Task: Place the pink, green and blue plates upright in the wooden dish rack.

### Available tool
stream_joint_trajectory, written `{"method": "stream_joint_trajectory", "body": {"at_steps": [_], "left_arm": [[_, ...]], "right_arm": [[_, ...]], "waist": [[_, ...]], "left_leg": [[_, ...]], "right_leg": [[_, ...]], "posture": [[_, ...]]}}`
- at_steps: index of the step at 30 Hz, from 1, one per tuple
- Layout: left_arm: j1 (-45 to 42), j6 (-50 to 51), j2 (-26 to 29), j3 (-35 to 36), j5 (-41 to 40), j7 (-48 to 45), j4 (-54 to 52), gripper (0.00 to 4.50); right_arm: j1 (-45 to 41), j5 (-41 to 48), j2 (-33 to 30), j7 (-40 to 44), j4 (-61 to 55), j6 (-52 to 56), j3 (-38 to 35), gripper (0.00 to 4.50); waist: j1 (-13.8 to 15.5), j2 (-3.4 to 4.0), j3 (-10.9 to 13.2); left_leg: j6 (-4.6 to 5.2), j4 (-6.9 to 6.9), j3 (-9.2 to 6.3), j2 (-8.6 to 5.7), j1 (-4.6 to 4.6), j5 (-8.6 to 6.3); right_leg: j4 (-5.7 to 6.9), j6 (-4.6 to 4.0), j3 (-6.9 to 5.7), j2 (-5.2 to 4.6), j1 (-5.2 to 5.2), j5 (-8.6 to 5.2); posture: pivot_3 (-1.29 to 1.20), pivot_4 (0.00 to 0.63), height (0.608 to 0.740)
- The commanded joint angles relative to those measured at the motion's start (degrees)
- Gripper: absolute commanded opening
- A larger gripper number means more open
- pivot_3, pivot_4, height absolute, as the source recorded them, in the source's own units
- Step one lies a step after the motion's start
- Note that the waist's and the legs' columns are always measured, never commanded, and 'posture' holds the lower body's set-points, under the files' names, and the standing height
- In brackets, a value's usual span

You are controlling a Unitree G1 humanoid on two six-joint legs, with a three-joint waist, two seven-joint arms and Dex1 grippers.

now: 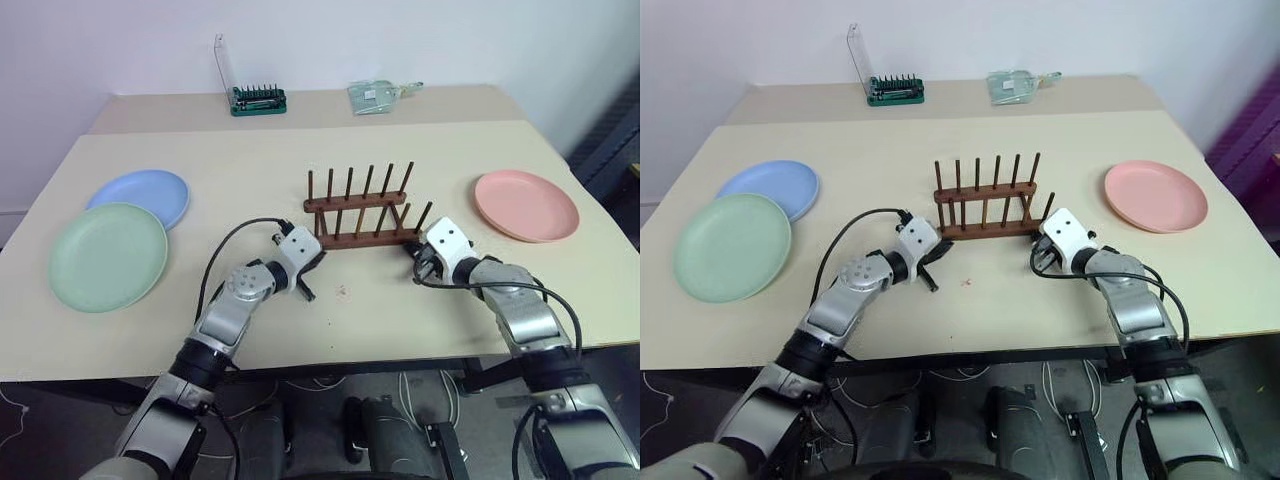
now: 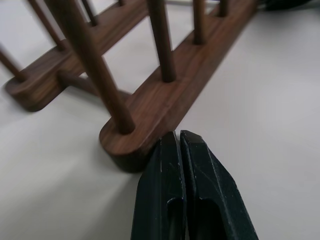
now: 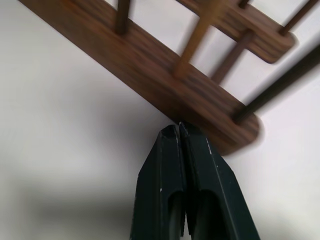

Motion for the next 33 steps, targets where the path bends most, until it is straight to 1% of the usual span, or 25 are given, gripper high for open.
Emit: {"method": "stream_joint_trajectory", "body": {"at_steps": [1, 6, 9, 11, 13, 14, 16, 17, 19, 21, 23, 28, 30, 33], "left_arm": [[-0.9, -1.1, 0.7, 1.5, 2.0, 1.6, 6.0, 0.08], [-3.0, -3.7, 0.5, 1.7, 2.4, 2.2, 10.3, 0.08], [-2.6, -4.4, 0.6, 1.4, 2.6, 2.1, 10.2, 0.08], [-1.8, -4.8, 1.0, 1.1, 2.9, 1.9, 8.6, 0.08], [-0.1, -6.2, 1.6, 0.7, 2.1, -0.3, 3.3, 0.08], [0.9, -6.7, 1.8, 0.5, 0.6, -2.4, -0.8, 0.08], [2.5, -6.8, 1.8, 0.3, -2.1, -6.0, -6.8, 0.08], [3.3, -6.0, 1.8, 0.2, -4.4, -8.6, -10.6, 0.08], [4.5, -2.8, 1.6, 0.0, -9.7, -13.6, -17.3, 0.08], [4.9, 0.3, 1.7, -0.3, -13.0, -17.0, -21.1, 0.08], [4.9, 2.7, 2.2, -1.2, -14.5, -19.6, -23.3, 0.08], [3.7, 4.3, 2.2, -2.2, -14.8, -21.6, -24.1, 0.08], [3.5, 4.5, 2.1, -2.0, -14.9, -21.6, -24.3, 0.08], [3.7, 5.2, 2.1, -1.6, -14.9, -21.1, -24.8, 0.08]], "right_arm": [[-2.3, -1.3, 0.8, -1.0, 3.4, -2.0, 0.1, 0.05], [-5.0, -2.4, 1.9, -1.7, 7.6, -4.7, 0.3, 0.05], [-4.4, -2.3, 1.6, -1.2, 6.6, -5.0, -0.2, 0.05], [-2.7, -0.7, -0.2, 1.1, 3.9, -4.4, -1.5, 0.05], [-0.3, 1.0, -4.0, 3.6, -0.1, -3.2, -4.3, 0.55], [0.9, 1.8, -6.1, 4.2, -2.3, -2.5, -6.3, 0.9], [2.0, 2.2, -8.5, 3.6, -4.6, -1.7, -8.6, 1.78], [2.2, 1.5, -10.0, 2.6, -4.7, -1.8, -9.6, 2.34], [2.3, 0.2, -13.4, 2.2, -3.8, -1.9, -11.1, 3.29], [1.8, -0.7, -15.6, 2.3, -1.5, -2.1, -11.2, 3.29], [0.4, -2.7, -16.7, 1.2, 3.0, -3.0, -10.1, 3.29], [-8.7, -7.8, -15.6, -2.6, 23.0, -9.1, -5.9, 3.29], [-11.3, -8.5, -15.2, -3.1, 28.3, -11.3, -4.8, 3.29], [-14.5, -9.5, -14.9, -3.9, 34.9, -14.1, -3.8, 2.5]], "waist": [[0.0, 0.01, 0.0], [-0.1, 0.01, 0.0], [-0.2, 0.02, 0.0], [-0.1, 0.02, 0.0], [-0.1, 0.03, 0.0], [0.1, 0.03, 0.0], [0.2, 0.05, 0.0], [0.2, 0.04, 0.0], [0.3, 0.04, 0.1], [0.3, 0.03, 0.1], [0.1, 0.03, 0.0], [-0.8, 0.04, 0.1], [-1.1, 0.04, 0.1], [-1.1, 0.04, 0.1]], "left_leg": [[0.0, -0.02, 0.0, 0.0, 0.0, 0.0], [0.0, -0.04, 0.03, 0.0, 0.01, 0.0], [0.0, -0.04, 0.03, 0.0, 0.02, 0.0], [0.0, -0.05, 0.04, 0.04, 0.01, 0.0], [0.0, -0.08, 0.04, 0.05, 0.0, 0.0], [0.0, -0.13, 0.04, 0.05, -0.01, 0.0], [0.01, -0.18, 0.08, 0.02, -0.08, -0.01], [0.02, -0.18, 0.13, 0.01, -0.15, -0.02], [0.02, -0.15, 0.17, 0.0, -0.22, -0.02], [0.02, -0.12, 0.14, 0.0, -0.27, -0.02], [0.01, -0.12, 0.14, -0.03, -0.26, -0.03], [0.04, -0.14, 0.11, -0.09, -0.25, -0.03], [0.05, -0.15, 0.1, -0.11, -0.29, -0.02], [0.05, -0.16, 0.08, -0.12, -0.3, -0.02]], "right_leg": [[0.0, 0.0, 0.0, 0.0, 0.0, 0.0], [0.0, 0.0, 0.0, -0.01, 0.01, 0.0], [0.01, 0.0, 0.01, -0.01, 0.01, 0.0], [0.01, 0.0, 0.01, -0.02, 0.01, 0.0], [0.0, 0.0, 0.01, -0.04, -0.01, 0.0], [-0.01, 0.03, 0.01, -0.08, -0.01, -0.02], [-0.03, 0.08, 0.03, -0.16, -0.1, -0.06], [-0.03, 0.08, 0.04, -0.19, -0.17, -0.06], [-0.05, 0.08, 0.05, -0.2, -0.25, -0.05], [-0.07, 0.08, 0.04, -0.2, -0.25, -0.06], [-0.13, 0.09, 0.04, -0.17, -0.23, -0.06], [-0.15, 0.09, 0.05, -0.05, -0.25, -0.07], [-0.14, 0.09, 0.06, -0.05, -0.29, -0.07], [-0.14, 0.1, 0.09, -0.02, -0.28, -0.07]], "posture": [[0.0, 0.15, 0.73], [0.0, 0.15, 0.73], [0.0, 0.15, 0.73], [0.0, 0.15, 0.73], [0.0, 0.15, 0.73], [0.0, 0.15, 0.73], [0.0, 0.15, 0.73], [0.0, 0.15, 0.73], [0.0, 0.15, 0.73], [0.0, 0.15, 0.73], [0.0, 0.15, 0.73], [0.0, 0.15, 0.73], [0.0, 0.15, 0.73], [0.0, 0.15, 0.73]]}}
